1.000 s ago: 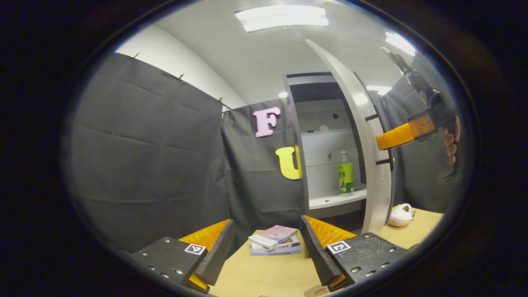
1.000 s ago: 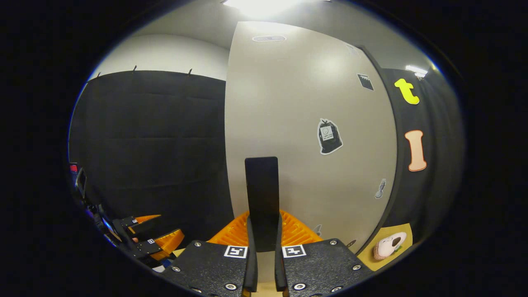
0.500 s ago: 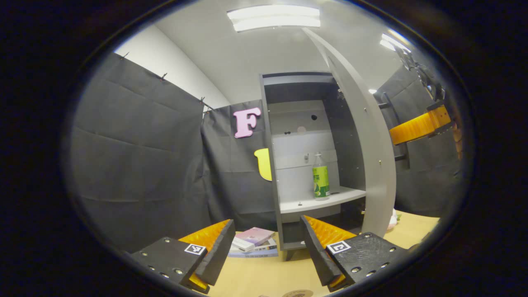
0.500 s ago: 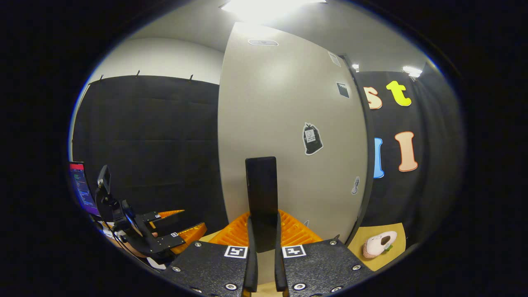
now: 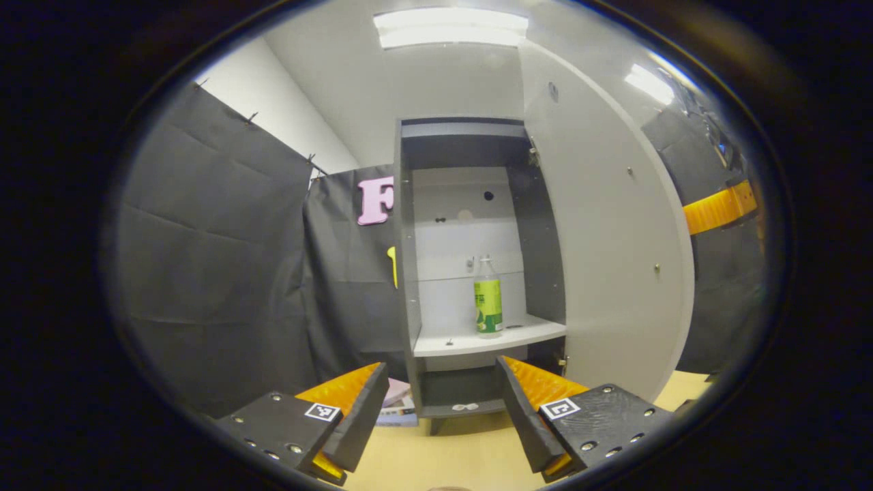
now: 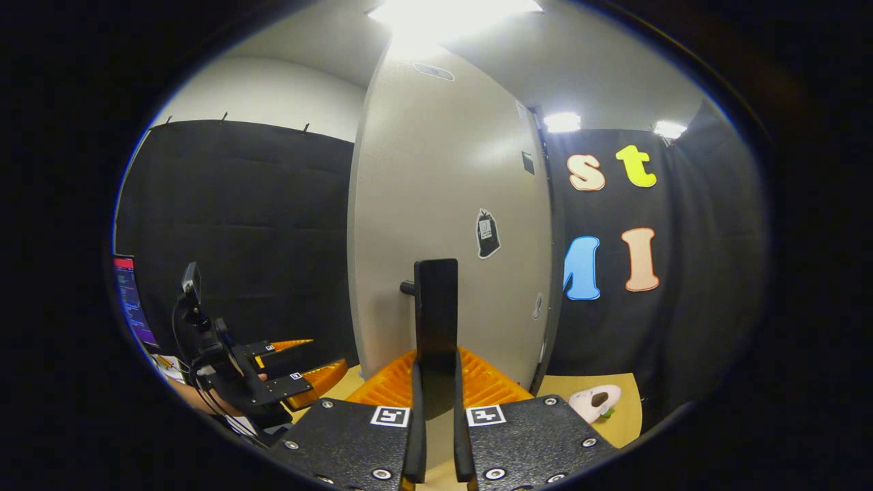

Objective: Open the cabinet door with the right hand, grasp the bottle in the cabinet with the left hand and place it on the coaster, then close the cabinet door with the right hand.

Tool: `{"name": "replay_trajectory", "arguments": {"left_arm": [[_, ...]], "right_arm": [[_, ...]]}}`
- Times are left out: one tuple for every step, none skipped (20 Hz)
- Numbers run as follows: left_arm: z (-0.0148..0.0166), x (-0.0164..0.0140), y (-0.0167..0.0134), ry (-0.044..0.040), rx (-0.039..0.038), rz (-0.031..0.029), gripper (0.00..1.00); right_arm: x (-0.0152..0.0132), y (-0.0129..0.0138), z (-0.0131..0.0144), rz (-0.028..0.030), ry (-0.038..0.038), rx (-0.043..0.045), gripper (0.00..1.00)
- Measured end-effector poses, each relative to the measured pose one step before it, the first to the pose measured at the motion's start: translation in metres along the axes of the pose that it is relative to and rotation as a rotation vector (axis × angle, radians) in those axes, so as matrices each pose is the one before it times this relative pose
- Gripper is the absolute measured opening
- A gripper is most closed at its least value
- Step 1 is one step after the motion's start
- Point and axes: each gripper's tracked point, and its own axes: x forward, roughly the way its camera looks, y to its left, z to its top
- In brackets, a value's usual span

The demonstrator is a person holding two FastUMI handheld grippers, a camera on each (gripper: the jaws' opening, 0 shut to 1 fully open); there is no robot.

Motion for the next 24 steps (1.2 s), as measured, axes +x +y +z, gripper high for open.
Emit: {"name": "replay_trajectory", "arguments": {"left_arm": [[-0.00031, 0.00119, -0.00589, 0.00046, 0.00214, -0.00802, 0.86], [0.00146, 0.00001, -0.00594, 0.00083, 0.00367, -0.0078, 0.9], [-0.00079, 0.00052, -0.00514, 0.00213, 0.00392, -0.0067, 0.9], [0.00109, -0.00042, -0.00559, 0.00177, 0.00354, -0.00494, 0.9], [0.00084, -0.00015, -0.00459, 0.00048, 0.00202, -0.00335, 0.9], [0.00105, 0.00032, -0.00434, -0.00015, -0.00027, -0.00373, 0.9], [-0.00031, 0.00112, -0.00541, 0.00018, -0.00074, -0.00324, 0.9], [0.00083, 0.00109, -0.00454, -0.00008, 0.00095, -0.00169, 0.9], [0.00092, 0.00087, -0.00358, -0.001, 0.00363, -0.00135, 0.9], [0.00099, 0.00036, -0.00265, -0.0012, 0.00504, 0.00159, 0.9], [0.00123, 0.0002, -0.00312, 0.00081, 0.0029, 0.00226, 0.9], [0.00132, 0.0005, -0.0031, 0.00105, -0.00019, 0.00179, 0.86], [0.00107, 0.00228, -0.00236, 0.0025, -0.00301, 0.0036, 0.86], [0.00032, 0.00156, -0.00278, 0.00352, -0.00548, 0.00228, 0.9], [-0.00002, 0.00162, -0.00168, 0.00174, -0.00589, 0.00251, 0.9], [0.00235, 0.00246, -0.00314, 0.00012, -0.00707, 0.00005, 0.9], [0.00272, 0.00075, -0.00223, 0.00194, -0.00666, 0.00062, 0.9], [0.00386, 0.00444, -0.00231, -0.00039, -0.00791, -0.00034, 0.94], [0.00376, 0.0053, -0.00036, -0.00003, -0.0085, -0.00011, 0.94], [0.00475, 0.00689, 0.00018, -0.00002, -0.00899, -0.00386, 0.94], [0.0022, 0.00753, 0.0022, 0.0007, -0.00894, -0.00333, 0.94], [0.00306, 0.00799, 0.00114, 0.00063, -0.00746, -0.00296, 0.94], [0.00212, 0.00999, 0.00184, 0.00048, -0.00591, -0.00342, 0.94], [0.00229, 0.00991, 0.00188, -0.00061, -0.00411, -0.00326, 0.94]], "right_arm": [[-0.00302, -0.00648, -0.00077, -0.01387, -0.00306, -0.00319, 0.16], [-0.00397, -0.00726, 0.00072, -0.01649, -0.00283, -0.00539, 0.16], [-0.00318, -0.00624, -0.00001, -0.0143, -0.0029, -0.00406, 0.16], [-0.00341, -0.00646, -0.00005, -0.01339, -0.00336, 0.00159, 0.16], [-0.00237, -0.00698, -0.00076, -0.01358, -0.00301, 0.00149, 0.16], [-0.00224, -0.00803, 0.00117, -0.01026, -0.00475, 0.00042, 0.16], [-0.00248, -0.00747, -0.00129, -0.00936, -0.001, 0.00328, 0.16], [-0.00225, -0.00808, -0.00033, -0.01109, -0.00414, 0.00717, 0.15], [-0.00294, -0.00723, -0.00058, -0.01249, -0.00473, 0.00578, 0.15], [-0.00084, -0.0087, 0.0002, -0.01395, -0.00582, 0.00544, 0.15], [-0.00061, -0.00698, 0.00009, -0.01815, -0.00538, 0.00155, 0.15], [-0.00243, -0.00878, 0.00057, -0.01445, -0.00847, 0.00493, 0.15], [0.00191, -0.00741, 0.0005, -0.01391, -0.00447, 0.00754, 0.12], [-0.00307, -0.00045, 0.00053, 0.01197, -0.00023, 0.0142, 0.1], [-0.00116, 0.00507, -0.0008, 0.01986, -0.00201, 0.0116, 0.1], [-0.00092, 0.00239, 0.0006, 0.00864, -0.0064, -0.00944, 0.1], [-0.00183, -0.00083, 0.00079, -0.00205, -0.00872, -0.02147, 0.1], [-0.00303, -0.00091, 0.0001, -0.00775, -0.0051, -0.02216, 0.11], [-0.00257, -0.0019, -0.00271, -0.00512, -0.00094, -0.01897, 0.11], [-0.00282, -0.00146, -0.00311, 0.00542, 0.00502, -0.01366, 0.12], [0.00198, -0.00098, -0.00472, 0.01385, 0.00915, -0.00879, 0.15], [-0.0036, -0.00475, -0.00447, -0.01007, 0.00619, -0.01019, 0.19], [-0.00555, -0.01028, -0.00421, -0.02874, 0.00276, -0.01286, 0.25], [-0.0064, -0.0104, -0.00364, -0.03698, -0.00263, -0.00599, 0.39]]}}
